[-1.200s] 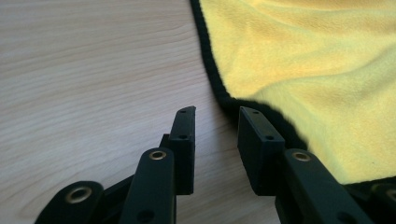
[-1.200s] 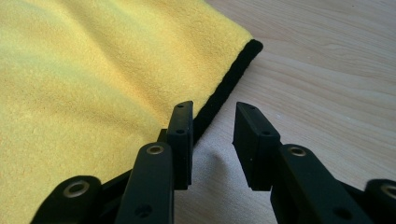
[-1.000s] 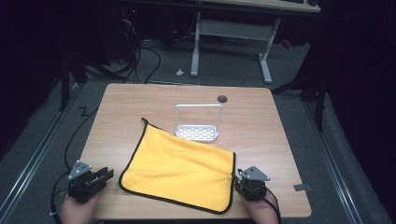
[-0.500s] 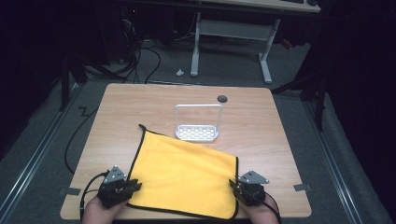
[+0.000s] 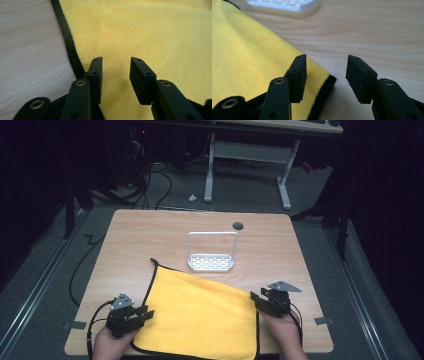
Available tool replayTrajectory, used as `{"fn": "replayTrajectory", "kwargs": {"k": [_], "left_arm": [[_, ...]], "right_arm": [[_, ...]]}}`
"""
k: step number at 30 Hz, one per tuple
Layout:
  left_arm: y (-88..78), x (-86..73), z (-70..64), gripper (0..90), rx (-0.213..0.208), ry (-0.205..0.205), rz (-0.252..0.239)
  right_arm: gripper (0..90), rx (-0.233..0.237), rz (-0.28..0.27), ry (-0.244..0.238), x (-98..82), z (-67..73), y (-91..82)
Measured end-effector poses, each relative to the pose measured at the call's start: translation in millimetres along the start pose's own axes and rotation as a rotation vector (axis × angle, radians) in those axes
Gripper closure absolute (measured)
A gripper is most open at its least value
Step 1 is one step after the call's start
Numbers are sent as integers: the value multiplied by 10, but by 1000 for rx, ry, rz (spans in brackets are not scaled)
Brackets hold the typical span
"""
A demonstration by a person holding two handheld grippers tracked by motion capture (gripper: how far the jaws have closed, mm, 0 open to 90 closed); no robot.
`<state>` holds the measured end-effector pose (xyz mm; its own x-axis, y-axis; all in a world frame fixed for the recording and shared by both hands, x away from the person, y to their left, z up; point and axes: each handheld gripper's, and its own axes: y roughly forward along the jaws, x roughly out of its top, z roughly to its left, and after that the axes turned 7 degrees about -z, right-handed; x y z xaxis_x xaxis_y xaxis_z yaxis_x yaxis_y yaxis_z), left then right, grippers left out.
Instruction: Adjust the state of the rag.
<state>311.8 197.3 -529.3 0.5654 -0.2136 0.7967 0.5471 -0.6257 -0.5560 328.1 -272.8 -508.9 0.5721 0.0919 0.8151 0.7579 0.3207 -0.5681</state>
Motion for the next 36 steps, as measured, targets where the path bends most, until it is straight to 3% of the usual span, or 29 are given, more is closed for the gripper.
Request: {"fn": "replayTrajectory", "kwargs": {"k": [1, 3, 4, 5, 9, 11, 14, 24, 31, 34, 36], "left_arm": [[6, -10, -13, 626, 0, 13, -2], [14, -6, -42, 623, 4, 27, 4], [17, -6, -46, 625, 6, 32, 4], [18, -10, -51, 628, 9, 43, 3], [20, -21, -50, 638, -4, 36, -3], [26, -18, -70, 638, 5, 48, 0], [28, -12, -76, 636, 8, 56, 6], [9, -30, -82, 635, 1, 45, 2], [11, -33, -101, 634, -4, 50, 6], [13, -35, -124, 633, -13, 52, 10], [22, -39, -154, 633, -33, 53, 13]], "right_arm": [[526, 6, 30, -5, -4, 10, 80], [755, 19, 76, -45, -36, 88, 172], [812, 14, 70, -80, -31, 142, 168], [822, 2, 57, -101, -2, 163, 139], [804, -2, -124, -149, 312, 237, -329], [708, 12, -201, -176, 421, 300, -596], [684, 3, -232, -185, 434, 327, -758], [715, -41, -93, -130, 75, 108, -392], [750, -14, 25, -149, -207, 187, -204], [756, -41, 76, -177, -259, 195, -113], [759, -54, 74, -157, -246, 150, -89]]}}
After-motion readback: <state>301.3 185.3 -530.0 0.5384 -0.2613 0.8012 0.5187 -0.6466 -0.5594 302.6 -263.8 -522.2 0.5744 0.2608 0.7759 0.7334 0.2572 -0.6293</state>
